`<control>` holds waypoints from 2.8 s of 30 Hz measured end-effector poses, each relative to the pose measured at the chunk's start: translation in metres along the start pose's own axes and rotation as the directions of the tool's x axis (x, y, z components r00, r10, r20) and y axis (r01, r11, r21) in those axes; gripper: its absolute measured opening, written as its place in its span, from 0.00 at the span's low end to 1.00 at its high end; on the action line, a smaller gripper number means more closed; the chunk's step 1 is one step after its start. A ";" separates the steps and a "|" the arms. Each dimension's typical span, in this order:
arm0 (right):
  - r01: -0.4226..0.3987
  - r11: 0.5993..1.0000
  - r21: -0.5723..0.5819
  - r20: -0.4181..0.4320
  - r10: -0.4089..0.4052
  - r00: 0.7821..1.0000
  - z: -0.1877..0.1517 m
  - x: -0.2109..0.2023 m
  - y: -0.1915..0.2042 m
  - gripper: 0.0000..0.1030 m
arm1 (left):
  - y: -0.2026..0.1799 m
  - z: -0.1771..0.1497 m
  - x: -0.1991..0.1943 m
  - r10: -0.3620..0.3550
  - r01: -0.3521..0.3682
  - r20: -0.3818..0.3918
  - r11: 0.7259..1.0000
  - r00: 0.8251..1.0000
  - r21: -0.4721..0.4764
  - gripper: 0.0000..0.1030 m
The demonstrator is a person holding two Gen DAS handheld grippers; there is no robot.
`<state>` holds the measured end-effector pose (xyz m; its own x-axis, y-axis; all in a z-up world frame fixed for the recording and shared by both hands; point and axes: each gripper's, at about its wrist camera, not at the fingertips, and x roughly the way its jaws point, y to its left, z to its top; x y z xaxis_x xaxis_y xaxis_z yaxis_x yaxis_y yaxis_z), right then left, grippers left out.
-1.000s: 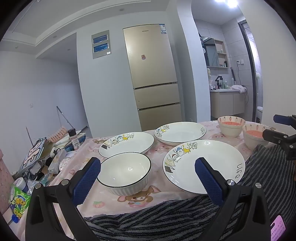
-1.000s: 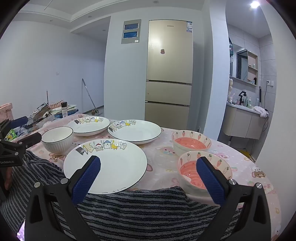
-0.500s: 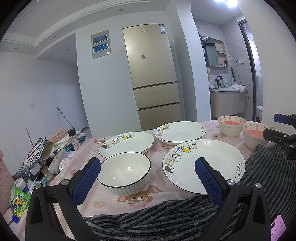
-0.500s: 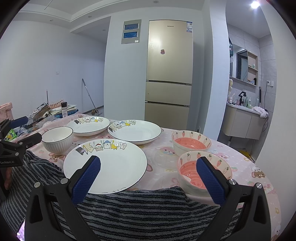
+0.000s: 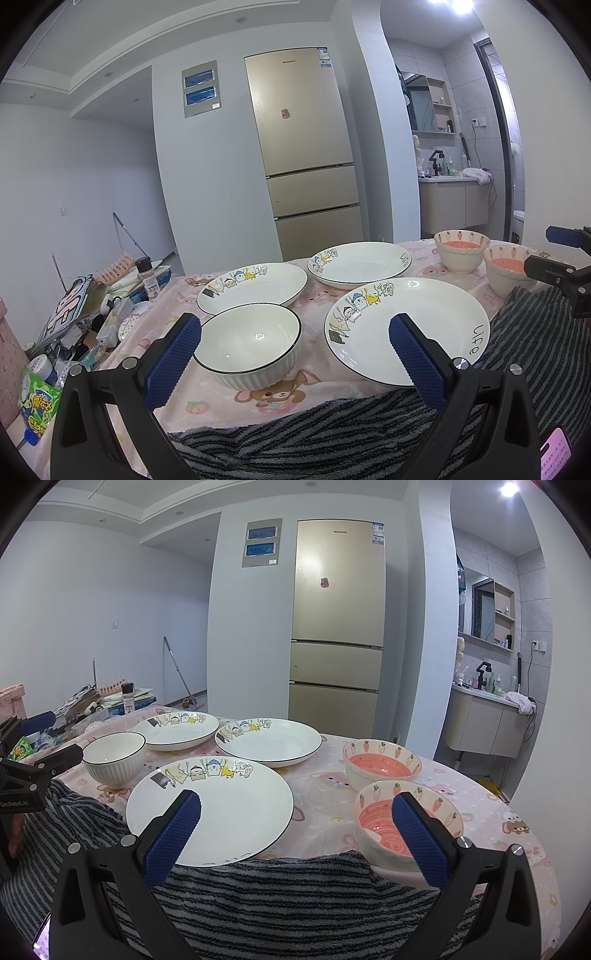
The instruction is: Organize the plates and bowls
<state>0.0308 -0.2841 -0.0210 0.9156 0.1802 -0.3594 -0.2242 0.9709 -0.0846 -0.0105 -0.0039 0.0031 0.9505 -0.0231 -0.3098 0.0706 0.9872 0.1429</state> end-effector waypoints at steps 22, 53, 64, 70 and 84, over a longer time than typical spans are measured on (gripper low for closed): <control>0.000 1.000 0.002 -0.001 0.000 1.000 0.000 0.000 0.001 1.00 | 0.000 0.000 0.000 0.002 -0.002 0.002 1.000 1.000 0.004 1.00; -0.354 0.889 0.292 -0.239 0.426 0.873 0.116 0.148 0.052 0.86 | 0.224 0.062 0.130 -0.238 0.092 -0.232 0.857 0.943 -0.507 0.75; -0.283 0.857 0.430 -0.430 0.470 0.771 0.085 0.273 0.106 0.30 | 0.222 0.007 0.255 -0.306 0.035 -0.458 0.859 0.835 -0.510 0.42; -0.205 0.818 0.537 -0.462 0.489 0.740 0.071 0.302 0.117 0.16 | 0.234 -0.016 0.282 -0.293 0.006 -0.508 0.870 0.810 -0.493 0.36; -0.116 0.863 0.492 -0.526 0.401 0.750 0.058 0.336 0.134 0.15 | 0.230 -0.040 0.308 -0.416 0.040 -0.502 0.798 0.758 -0.601 0.27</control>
<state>0.3275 -0.0841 -0.0996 0.4214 0.4409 -0.7924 -0.1356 0.8947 0.4257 0.2864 0.2221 -0.0970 0.5398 -0.3488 -0.7661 -0.0880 0.8818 -0.4634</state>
